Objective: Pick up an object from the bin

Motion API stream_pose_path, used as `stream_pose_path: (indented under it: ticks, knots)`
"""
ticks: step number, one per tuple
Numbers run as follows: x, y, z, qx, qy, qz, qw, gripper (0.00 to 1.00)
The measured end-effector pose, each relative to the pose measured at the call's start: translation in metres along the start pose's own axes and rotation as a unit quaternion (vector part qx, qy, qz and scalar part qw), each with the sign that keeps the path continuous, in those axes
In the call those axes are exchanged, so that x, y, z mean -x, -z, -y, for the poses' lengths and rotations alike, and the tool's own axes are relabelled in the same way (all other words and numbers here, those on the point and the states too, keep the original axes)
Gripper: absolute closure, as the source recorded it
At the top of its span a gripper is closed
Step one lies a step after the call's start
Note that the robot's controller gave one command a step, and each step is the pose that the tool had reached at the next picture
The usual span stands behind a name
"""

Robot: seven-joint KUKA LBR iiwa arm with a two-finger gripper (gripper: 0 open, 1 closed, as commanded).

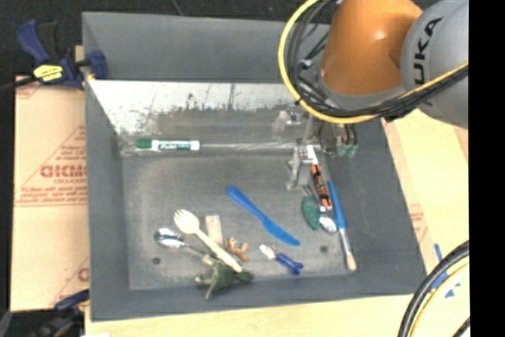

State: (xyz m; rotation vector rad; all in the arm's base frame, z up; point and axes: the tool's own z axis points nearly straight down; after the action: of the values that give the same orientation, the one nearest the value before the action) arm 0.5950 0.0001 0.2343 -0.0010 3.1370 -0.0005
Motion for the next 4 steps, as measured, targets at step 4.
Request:
stream_pose_path:
  ticks: [4]
  knots:
    - [-0.015, -0.164, 0.006, 0.001, -0.143, 0.008, 0.9897, 0.0]
